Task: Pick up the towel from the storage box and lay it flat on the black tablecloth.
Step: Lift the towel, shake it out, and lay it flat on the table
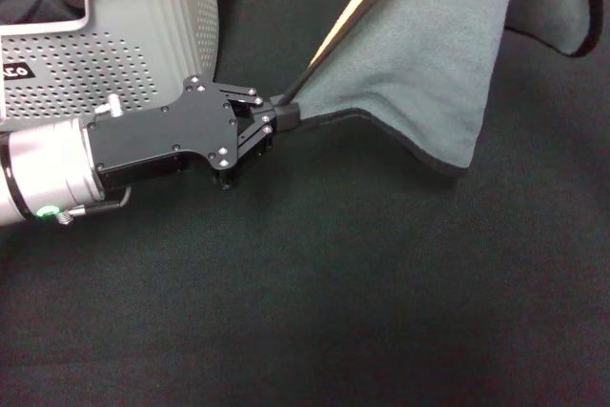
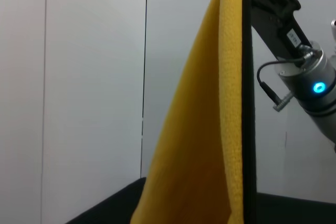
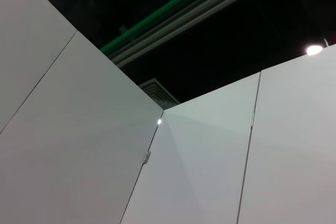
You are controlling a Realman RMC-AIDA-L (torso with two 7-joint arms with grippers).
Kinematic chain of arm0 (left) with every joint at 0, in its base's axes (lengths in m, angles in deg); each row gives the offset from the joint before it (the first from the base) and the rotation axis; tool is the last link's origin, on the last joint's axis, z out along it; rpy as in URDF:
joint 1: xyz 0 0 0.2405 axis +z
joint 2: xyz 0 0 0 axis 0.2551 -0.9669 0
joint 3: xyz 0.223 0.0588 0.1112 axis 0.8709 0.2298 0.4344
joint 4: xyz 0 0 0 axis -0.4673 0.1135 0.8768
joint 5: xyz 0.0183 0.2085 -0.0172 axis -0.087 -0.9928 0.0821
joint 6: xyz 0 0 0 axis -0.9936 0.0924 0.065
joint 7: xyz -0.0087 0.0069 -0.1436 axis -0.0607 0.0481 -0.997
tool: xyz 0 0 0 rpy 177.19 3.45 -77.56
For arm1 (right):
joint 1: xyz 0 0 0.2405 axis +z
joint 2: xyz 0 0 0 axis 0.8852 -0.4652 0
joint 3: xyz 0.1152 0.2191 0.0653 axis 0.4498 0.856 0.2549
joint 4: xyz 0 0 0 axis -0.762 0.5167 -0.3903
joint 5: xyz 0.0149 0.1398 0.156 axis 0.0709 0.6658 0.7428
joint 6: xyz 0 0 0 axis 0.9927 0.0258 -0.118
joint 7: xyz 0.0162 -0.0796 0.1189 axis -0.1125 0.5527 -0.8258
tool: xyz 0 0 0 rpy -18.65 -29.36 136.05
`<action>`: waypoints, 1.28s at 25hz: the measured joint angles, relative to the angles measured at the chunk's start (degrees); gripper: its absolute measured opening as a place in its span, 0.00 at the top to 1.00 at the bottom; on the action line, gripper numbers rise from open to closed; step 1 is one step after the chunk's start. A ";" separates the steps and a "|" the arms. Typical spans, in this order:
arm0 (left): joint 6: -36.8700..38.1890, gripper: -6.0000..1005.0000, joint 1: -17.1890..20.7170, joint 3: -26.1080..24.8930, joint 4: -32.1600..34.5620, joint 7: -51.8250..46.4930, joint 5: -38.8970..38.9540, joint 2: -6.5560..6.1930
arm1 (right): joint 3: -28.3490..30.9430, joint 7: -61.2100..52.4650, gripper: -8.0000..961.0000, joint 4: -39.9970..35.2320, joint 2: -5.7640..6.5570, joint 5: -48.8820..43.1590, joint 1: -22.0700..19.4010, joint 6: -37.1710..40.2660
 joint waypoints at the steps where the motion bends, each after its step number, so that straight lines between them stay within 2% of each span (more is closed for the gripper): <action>1: -0.03 0.97 -0.09 -0.01 -0.13 -0.01 -0.34 -0.01 | 0.14 0.00 0.96 -0.09 0.00 -0.03 0.00 0.00; 14: -0.15 0.97 -0.45 -0.38 -0.76 -0.20 -0.59 -0.02 | 0.17 -0.37 0.96 -0.30 0.00 -0.24 -0.29 0.00; 19: 1.18 0.97 0.76 -1.29 0.95 -2.25 5.15 -0.25 | 0.34 -4.26 0.95 1.34 0.17 -2.68 -2.37 -0.78; 22: 2.01 0.97 1.63 -1.41 4.10 -4.64 9.64 -0.70 | 0.87 -9.08 0.95 3.17 1.03 -3.65 -3.49 -1.34; 25: 1.82 0.97 1.13 -2.31 7.34 -6.97 10.85 -0.99 | 2.45 -14.11 0.95 5.37 2.31 -4.32 -3.12 -1.29; 27: 1.28 0.97 -0.67 -3.73 8.44 -8.20 10.61 -1.15 | 5.11 -16.13 0.95 8.44 3.00 -4.75 -1.37 -1.32; 32: -0.84 0.97 -4.80 -5.37 8.14 -10.03 7.37 -1.95 | 6.18 -18.75 0.95 12.70 3.84 -6.69 0.49 -0.49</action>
